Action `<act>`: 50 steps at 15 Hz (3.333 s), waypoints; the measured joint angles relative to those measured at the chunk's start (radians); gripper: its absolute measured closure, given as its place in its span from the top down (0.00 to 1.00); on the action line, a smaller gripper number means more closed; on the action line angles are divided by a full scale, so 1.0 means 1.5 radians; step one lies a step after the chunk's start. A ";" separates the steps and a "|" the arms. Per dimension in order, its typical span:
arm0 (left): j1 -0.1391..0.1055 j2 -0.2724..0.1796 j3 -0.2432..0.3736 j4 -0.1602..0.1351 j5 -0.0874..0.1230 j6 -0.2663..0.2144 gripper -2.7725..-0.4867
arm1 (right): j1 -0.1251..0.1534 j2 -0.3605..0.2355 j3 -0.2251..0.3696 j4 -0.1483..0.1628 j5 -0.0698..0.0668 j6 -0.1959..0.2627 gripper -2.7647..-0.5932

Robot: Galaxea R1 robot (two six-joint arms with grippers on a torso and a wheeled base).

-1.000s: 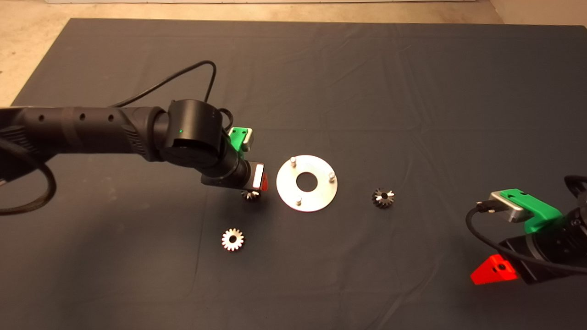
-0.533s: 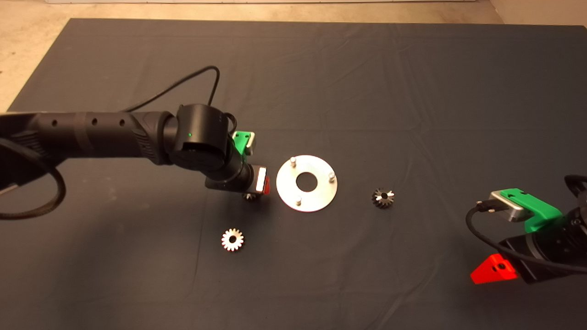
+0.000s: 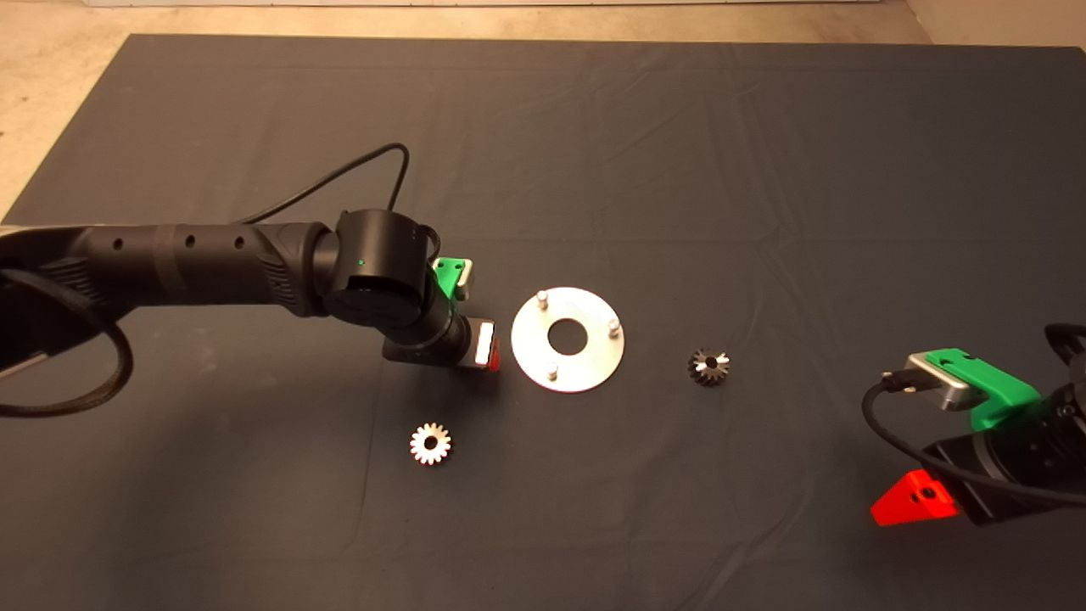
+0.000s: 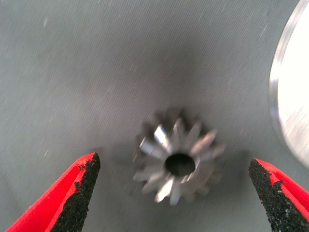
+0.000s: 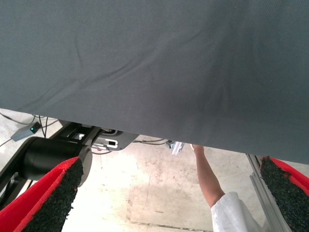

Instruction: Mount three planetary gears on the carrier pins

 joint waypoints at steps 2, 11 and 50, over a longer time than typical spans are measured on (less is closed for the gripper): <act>0.000 0.014 -0.014 0.000 0.000 0.000 0.75 | 0.000 0.000 0.000 0.000 -0.001 0.000 0.99; 0.000 0.024 -0.027 0.000 0.000 0.020 0.69 | 0.000 0.000 0.000 0.000 -0.001 0.000 0.99; 0.007 0.025 -0.027 0.000 0.034 0.020 0.22 | 0.000 0.000 0.000 0.000 0.000 0.000 0.99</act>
